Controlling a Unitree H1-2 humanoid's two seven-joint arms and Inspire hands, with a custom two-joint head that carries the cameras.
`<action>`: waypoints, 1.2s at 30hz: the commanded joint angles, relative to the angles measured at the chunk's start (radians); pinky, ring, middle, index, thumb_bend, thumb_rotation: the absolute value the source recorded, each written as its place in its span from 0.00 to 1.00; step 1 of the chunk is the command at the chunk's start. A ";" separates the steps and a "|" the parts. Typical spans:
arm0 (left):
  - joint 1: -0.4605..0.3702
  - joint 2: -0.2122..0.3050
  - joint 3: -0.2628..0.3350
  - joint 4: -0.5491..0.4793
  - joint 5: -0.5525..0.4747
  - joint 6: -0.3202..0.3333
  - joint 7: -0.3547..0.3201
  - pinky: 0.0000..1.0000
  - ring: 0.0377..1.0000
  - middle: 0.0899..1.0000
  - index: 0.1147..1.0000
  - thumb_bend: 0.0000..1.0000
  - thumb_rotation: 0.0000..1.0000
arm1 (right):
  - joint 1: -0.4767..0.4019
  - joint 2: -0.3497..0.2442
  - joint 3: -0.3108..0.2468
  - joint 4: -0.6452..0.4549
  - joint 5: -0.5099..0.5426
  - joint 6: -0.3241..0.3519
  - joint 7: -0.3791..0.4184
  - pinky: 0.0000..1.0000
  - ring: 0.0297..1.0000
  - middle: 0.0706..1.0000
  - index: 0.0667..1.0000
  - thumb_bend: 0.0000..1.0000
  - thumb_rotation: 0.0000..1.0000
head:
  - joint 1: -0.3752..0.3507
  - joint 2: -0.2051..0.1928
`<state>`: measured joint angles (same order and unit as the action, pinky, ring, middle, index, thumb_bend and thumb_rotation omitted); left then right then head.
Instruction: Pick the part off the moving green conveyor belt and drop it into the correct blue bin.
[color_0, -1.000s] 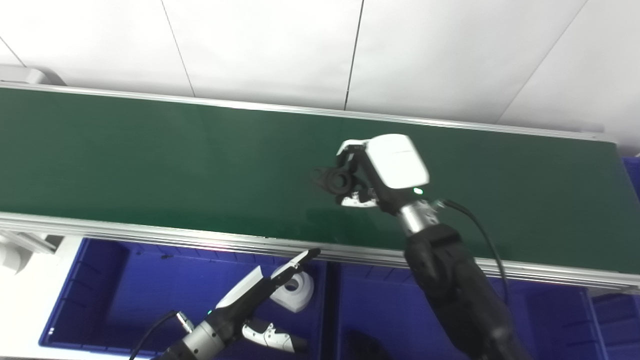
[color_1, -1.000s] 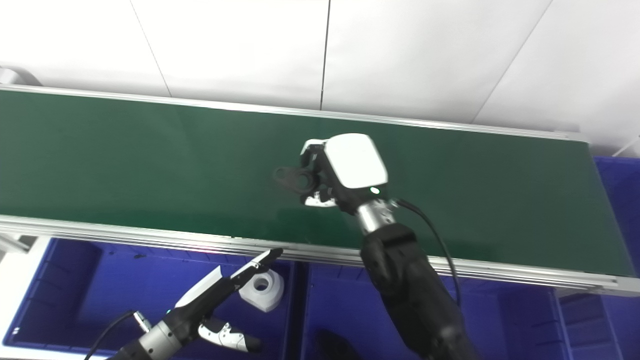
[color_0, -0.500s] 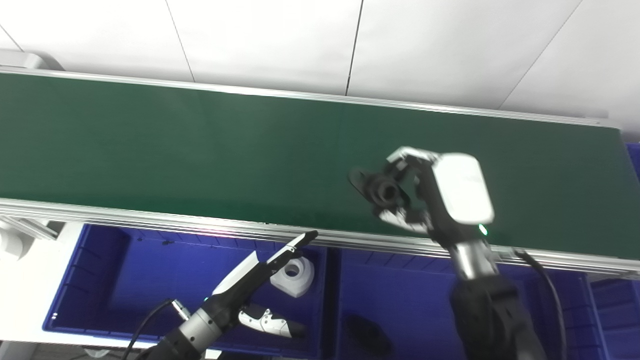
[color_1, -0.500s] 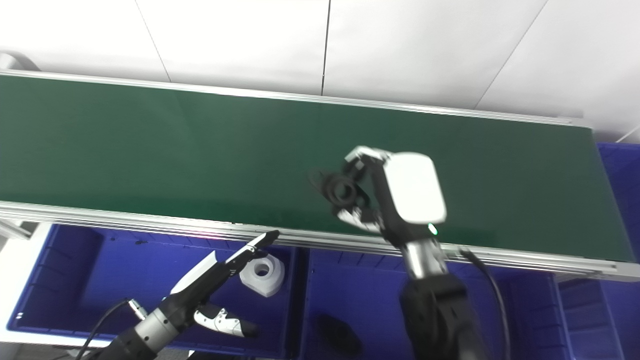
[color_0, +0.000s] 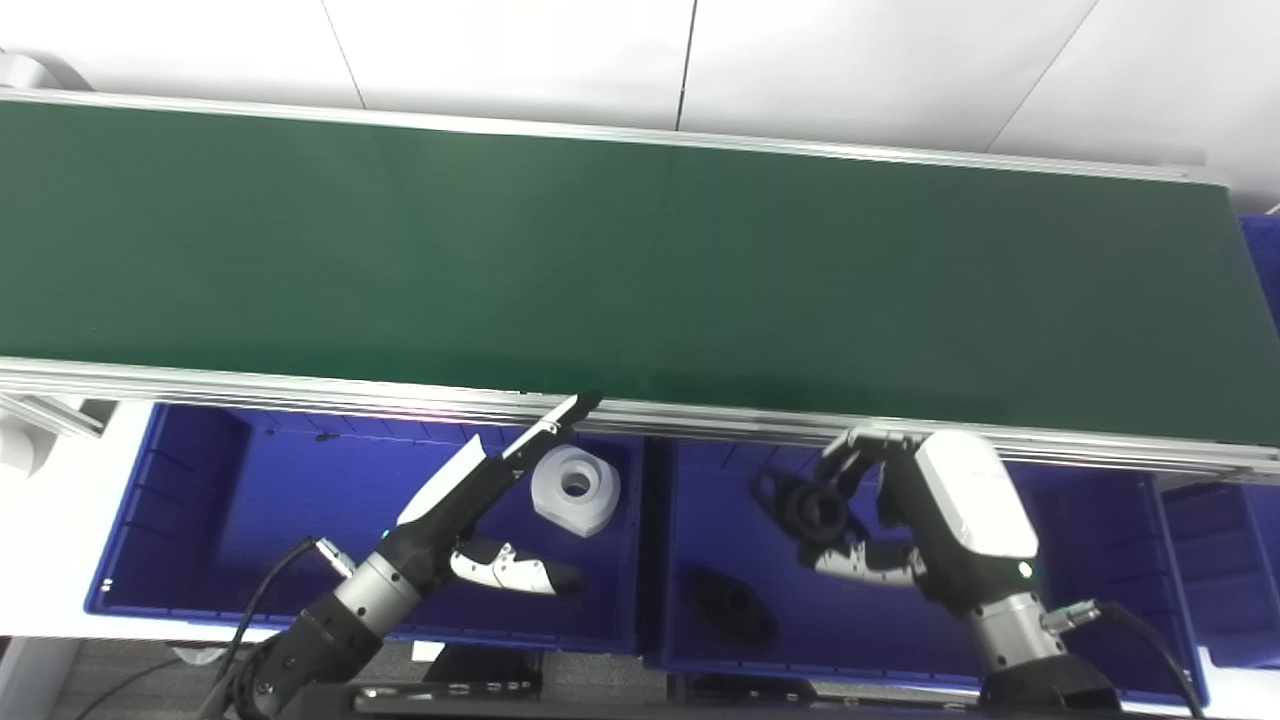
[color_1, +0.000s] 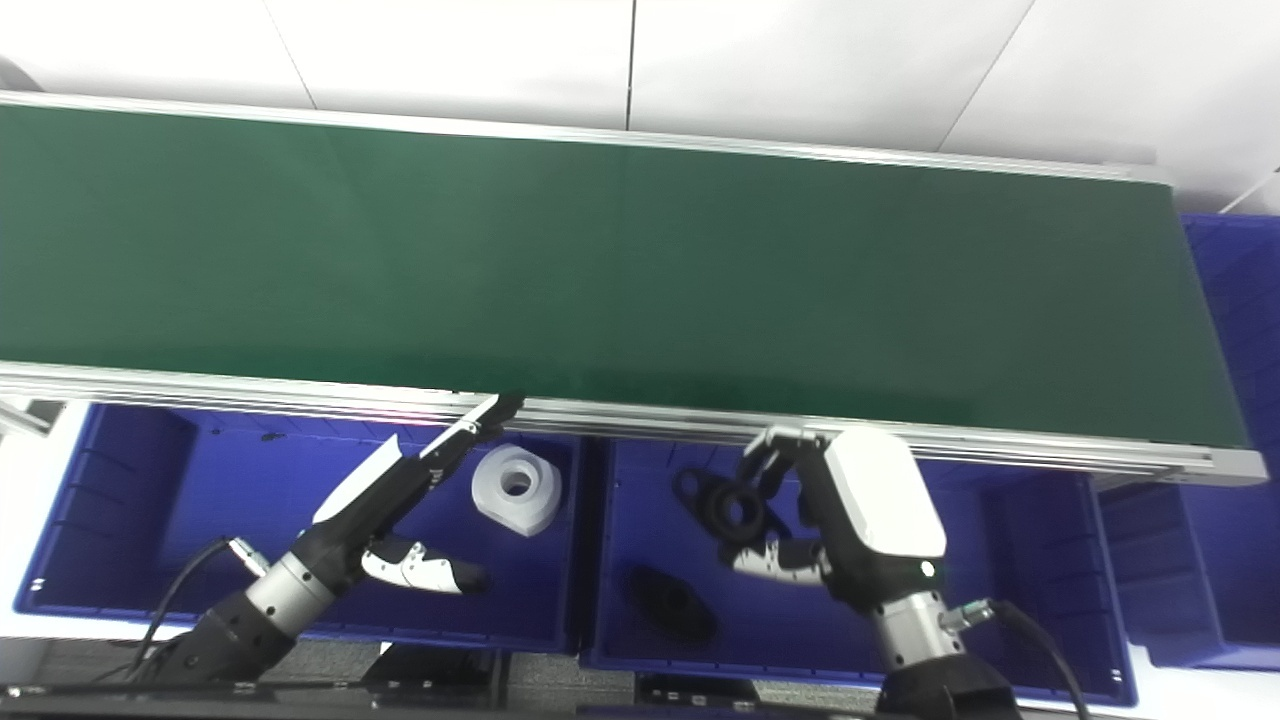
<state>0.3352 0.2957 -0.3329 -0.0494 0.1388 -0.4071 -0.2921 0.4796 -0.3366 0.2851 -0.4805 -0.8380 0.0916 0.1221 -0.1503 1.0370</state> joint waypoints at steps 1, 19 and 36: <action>-0.015 0.003 0.010 -0.009 -0.003 -0.031 0.002 0.98 1.00 1.00 1.00 0.90 0.63 | -0.019 -0.007 0.000 0.004 -0.001 -0.003 0.030 0.11 0.14 0.43 0.44 0.53 0.00 | -0.002 0.009; -0.017 0.019 0.025 -0.019 -0.037 -0.020 -0.029 0.93 1.00 1.00 1.00 0.90 0.62 | -0.178 0.003 0.090 0.087 -0.151 0.277 0.536 0.92 0.93 0.94 0.93 0.53 0.76 | -0.050 0.027; 0.007 0.029 0.042 -0.061 -0.064 0.021 -0.062 0.94 1.00 1.00 1.00 0.91 0.61 | 0.076 0.163 0.007 -0.140 0.160 0.079 0.124 0.70 0.83 0.86 0.87 0.65 0.63 | -0.037 0.033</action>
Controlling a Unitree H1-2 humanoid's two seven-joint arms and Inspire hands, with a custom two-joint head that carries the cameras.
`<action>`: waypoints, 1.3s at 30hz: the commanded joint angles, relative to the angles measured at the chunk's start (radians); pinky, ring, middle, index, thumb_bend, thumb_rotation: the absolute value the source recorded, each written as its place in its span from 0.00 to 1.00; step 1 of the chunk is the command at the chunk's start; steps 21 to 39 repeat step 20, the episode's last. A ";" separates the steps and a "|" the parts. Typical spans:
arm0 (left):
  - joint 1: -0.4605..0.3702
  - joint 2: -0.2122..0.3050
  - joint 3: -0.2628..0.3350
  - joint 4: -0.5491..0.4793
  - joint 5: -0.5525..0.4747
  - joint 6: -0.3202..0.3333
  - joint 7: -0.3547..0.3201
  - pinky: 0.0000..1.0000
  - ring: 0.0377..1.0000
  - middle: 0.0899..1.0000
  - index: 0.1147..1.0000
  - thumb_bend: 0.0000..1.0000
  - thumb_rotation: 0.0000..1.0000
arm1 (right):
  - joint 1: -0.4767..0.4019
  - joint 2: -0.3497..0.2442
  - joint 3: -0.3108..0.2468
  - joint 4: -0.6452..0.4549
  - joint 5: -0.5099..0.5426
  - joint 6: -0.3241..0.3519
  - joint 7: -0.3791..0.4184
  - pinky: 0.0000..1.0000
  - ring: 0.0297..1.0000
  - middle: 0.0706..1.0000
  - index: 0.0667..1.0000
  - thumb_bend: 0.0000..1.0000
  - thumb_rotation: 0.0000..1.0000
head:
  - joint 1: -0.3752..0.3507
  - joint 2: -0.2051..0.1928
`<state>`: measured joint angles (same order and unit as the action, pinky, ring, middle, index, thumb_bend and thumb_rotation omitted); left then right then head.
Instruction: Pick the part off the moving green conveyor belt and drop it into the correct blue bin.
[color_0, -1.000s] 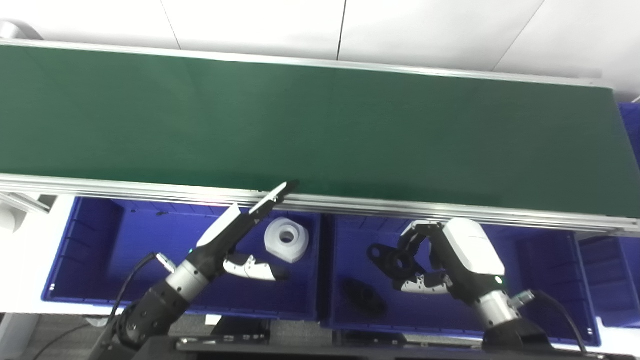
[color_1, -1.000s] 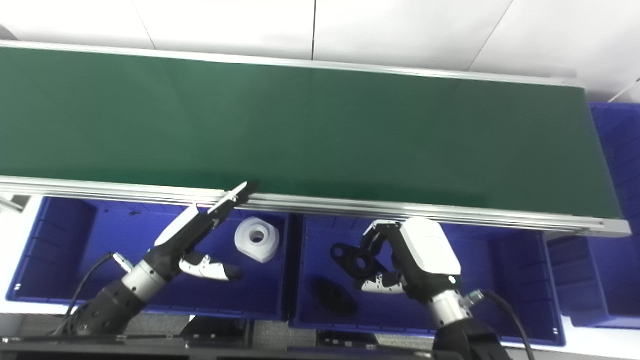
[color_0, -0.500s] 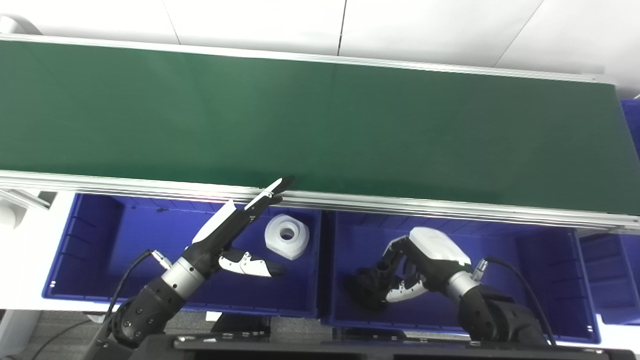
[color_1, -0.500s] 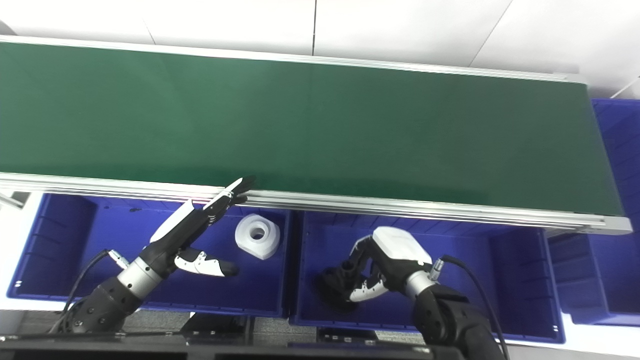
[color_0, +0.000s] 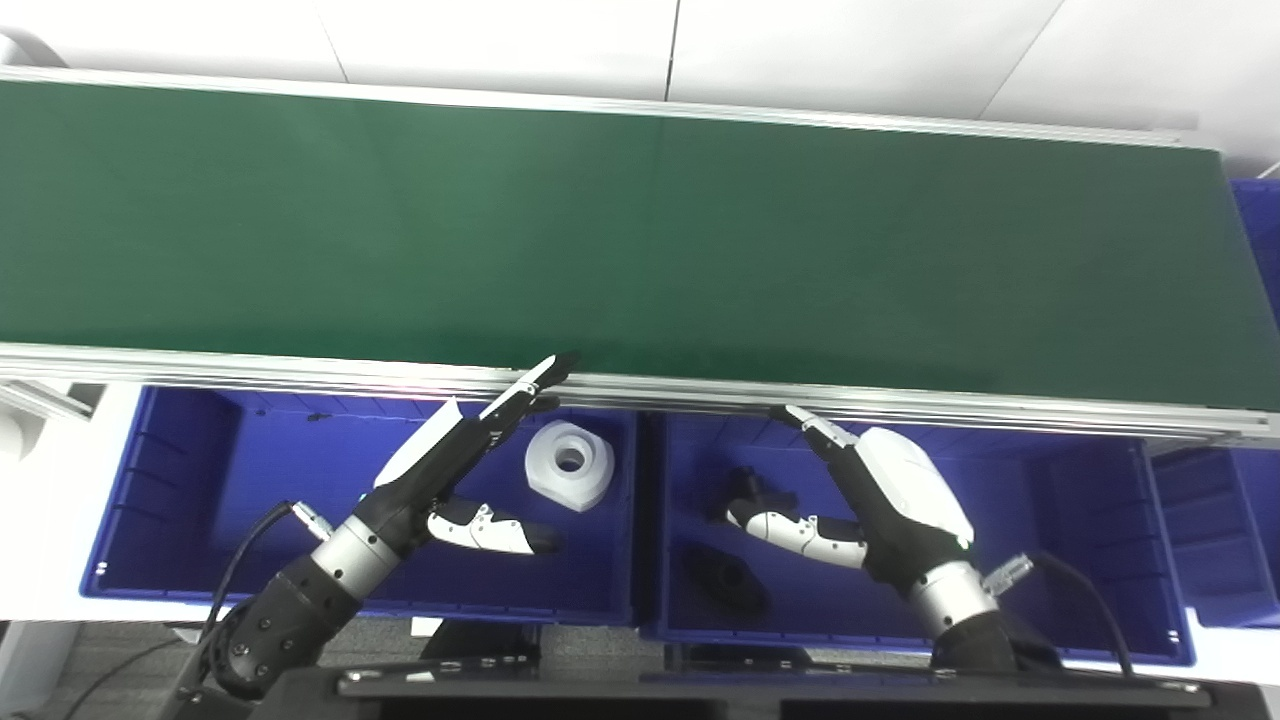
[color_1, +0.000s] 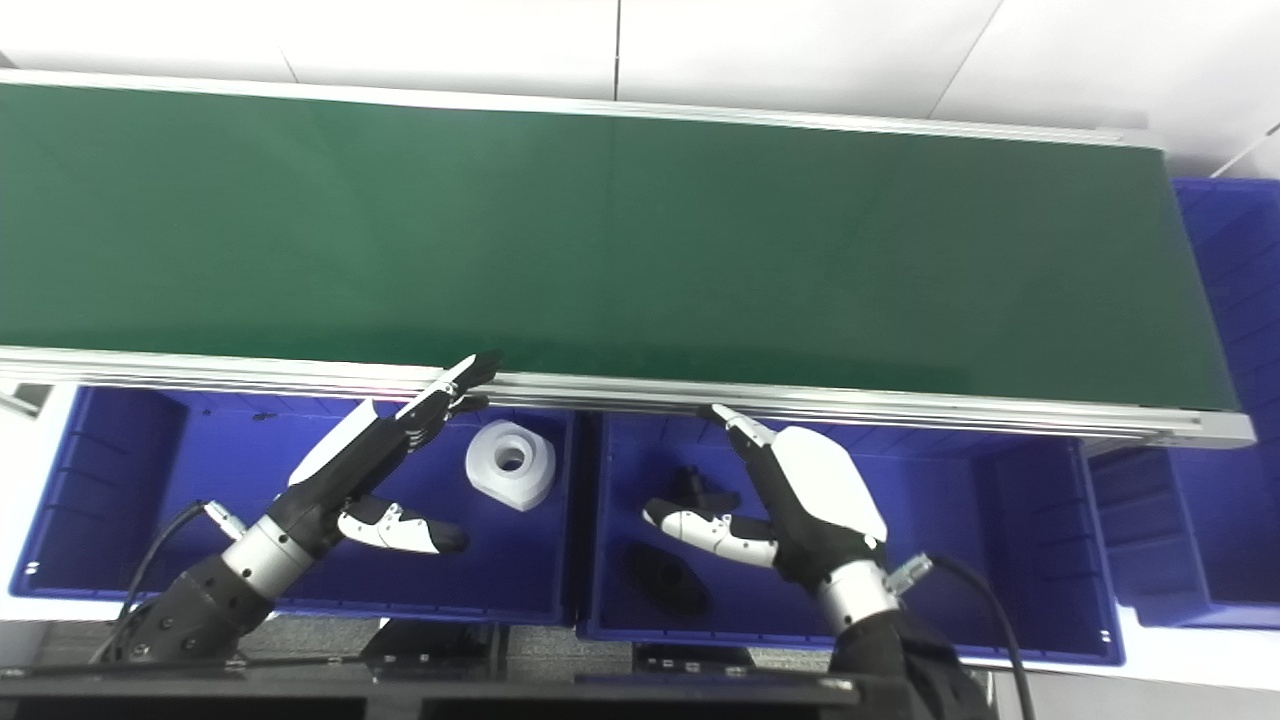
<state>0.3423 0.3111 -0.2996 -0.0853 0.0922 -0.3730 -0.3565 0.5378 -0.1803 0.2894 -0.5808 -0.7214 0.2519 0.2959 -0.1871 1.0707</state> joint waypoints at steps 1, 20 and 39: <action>0.001 0.014 0.010 -0.027 -0.018 -0.011 0.001 0.94 1.00 1.00 1.00 0.91 0.61 | 0.028 0.010 0.007 -0.040 0.062 -0.099 -0.062 0.70 0.83 0.87 0.87 0.67 0.63 | 0.000 -0.001; 0.003 0.008 0.020 0.044 -0.010 -0.069 0.006 0.95 1.00 1.00 1.00 0.90 0.60 | 0.032 -0.007 0.011 0.106 0.241 -0.218 -0.147 0.76 0.90 0.96 0.98 0.83 0.47 | 0.036 -0.077; 0.003 0.008 0.020 0.044 -0.010 -0.069 0.006 0.95 1.00 1.00 1.00 0.90 0.60 | 0.032 -0.007 0.011 0.106 0.241 -0.218 -0.147 0.76 0.90 0.96 0.98 0.83 0.47 | 0.036 -0.077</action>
